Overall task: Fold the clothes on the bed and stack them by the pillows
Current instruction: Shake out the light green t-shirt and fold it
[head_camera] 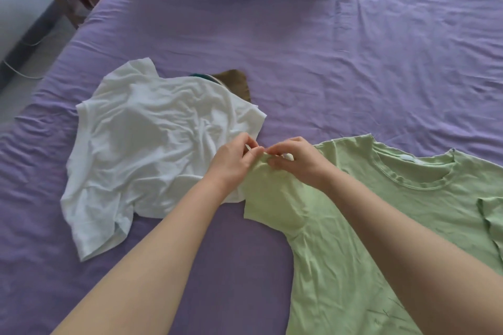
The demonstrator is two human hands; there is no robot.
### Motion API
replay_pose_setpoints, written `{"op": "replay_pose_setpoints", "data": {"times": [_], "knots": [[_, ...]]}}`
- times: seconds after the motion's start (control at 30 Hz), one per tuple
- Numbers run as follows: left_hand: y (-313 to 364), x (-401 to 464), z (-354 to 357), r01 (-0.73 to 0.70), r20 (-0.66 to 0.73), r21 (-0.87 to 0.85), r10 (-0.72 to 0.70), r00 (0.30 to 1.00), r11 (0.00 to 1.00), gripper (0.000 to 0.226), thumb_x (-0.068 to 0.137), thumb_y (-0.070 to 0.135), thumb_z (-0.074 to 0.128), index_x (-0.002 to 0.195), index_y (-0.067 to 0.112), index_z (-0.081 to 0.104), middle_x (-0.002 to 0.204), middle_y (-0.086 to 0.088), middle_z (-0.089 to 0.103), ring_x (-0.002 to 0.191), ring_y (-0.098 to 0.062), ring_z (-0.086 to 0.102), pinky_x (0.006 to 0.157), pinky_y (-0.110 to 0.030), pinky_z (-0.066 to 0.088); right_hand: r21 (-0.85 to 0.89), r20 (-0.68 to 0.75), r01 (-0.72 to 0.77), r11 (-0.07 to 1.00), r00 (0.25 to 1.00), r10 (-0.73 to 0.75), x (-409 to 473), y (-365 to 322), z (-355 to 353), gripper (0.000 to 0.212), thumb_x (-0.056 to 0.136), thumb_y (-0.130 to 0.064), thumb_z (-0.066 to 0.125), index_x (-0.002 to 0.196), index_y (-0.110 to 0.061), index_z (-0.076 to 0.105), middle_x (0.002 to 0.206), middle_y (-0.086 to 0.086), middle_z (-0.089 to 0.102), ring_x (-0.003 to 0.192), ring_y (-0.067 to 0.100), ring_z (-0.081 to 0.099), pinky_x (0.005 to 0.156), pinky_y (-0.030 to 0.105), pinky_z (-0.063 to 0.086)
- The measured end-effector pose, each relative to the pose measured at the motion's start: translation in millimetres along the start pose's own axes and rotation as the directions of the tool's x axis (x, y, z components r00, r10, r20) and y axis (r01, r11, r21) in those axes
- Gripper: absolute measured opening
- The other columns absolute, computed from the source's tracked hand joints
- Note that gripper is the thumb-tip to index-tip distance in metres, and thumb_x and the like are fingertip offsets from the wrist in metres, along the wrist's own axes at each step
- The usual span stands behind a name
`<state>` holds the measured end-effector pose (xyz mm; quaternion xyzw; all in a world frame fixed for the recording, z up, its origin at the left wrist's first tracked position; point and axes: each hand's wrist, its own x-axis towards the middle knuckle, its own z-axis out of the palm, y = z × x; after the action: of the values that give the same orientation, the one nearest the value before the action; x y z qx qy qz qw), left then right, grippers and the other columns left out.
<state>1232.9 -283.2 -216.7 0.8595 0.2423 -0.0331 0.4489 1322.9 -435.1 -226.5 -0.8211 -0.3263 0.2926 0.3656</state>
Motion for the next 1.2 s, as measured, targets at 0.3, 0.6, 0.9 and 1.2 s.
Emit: {"op": "replay_pose_setpoints", "data": {"times": [0.3,0.6,0.9,1.2], "knots": [[-21.1,-32.6,16.3,0.284,0.217,-0.432,-0.207,0.954,0.856,0.02,0.078,0.006,0.074,0.094,0.016,0.069,0.089,0.003,0.072,0.084,-0.011,0.068,0.071,-0.02,0.053,0.285,-0.048,-0.098,0.953,0.992,0.117,5.7,-10.0,-11.1,0.019,0.083,-0.022,0.068,0.073,-0.038,0.069,0.073,-0.026,0.065,0.07,-0.01,0.057,0.066,0.008,0.042],[-12.9,-71.2,30.8,0.149,0.01,-0.552,-0.172,0.985,0.821,0.018,0.093,0.021,0.06,0.11,0.018,0.062,0.104,-0.006,0.07,0.099,-0.02,0.066,0.088,-0.04,0.053,0.423,0.041,-0.164,0.891,0.986,0.162,-2.0,-20.5,-22.4,0.013,0.085,0.0,0.061,0.088,-0.013,0.063,0.055,-0.012,0.058,0.046,0.002,0.049,0.044,0.015,0.034],[18.9,-84.0,40.5,0.033,-0.084,-0.324,-0.064,0.994,0.945,0.013,0.097,0.021,0.05,0.103,0.017,0.06,0.091,0.008,0.065,0.084,-0.004,0.058,0.082,-0.035,0.047,0.241,0.377,-0.178,0.954,0.923,0.077,-1.4,-51.5,-42.5,0.044,0.082,-0.02,0.071,0.124,-0.019,0.056,0.083,-0.001,0.058,0.049,0.004,0.045,0.046,0.019,0.034],[22.1,-121.6,68.0,0.147,-0.084,-0.483,-0.212,0.974,0.864,0.043,0.079,0.0,0.067,0.103,0.033,0.056,0.086,0.011,0.063,0.072,0.01,0.058,0.068,-0.009,0.046,0.356,0.257,-0.184,0.916,0.962,0.093,-29.4,-24.4,-76.0,0.005,0.085,-0.011,0.066,0.088,-0.013,0.071,0.078,0.002,0.067,0.073,0.008,0.063,0.059,0.019,0.052]]}}
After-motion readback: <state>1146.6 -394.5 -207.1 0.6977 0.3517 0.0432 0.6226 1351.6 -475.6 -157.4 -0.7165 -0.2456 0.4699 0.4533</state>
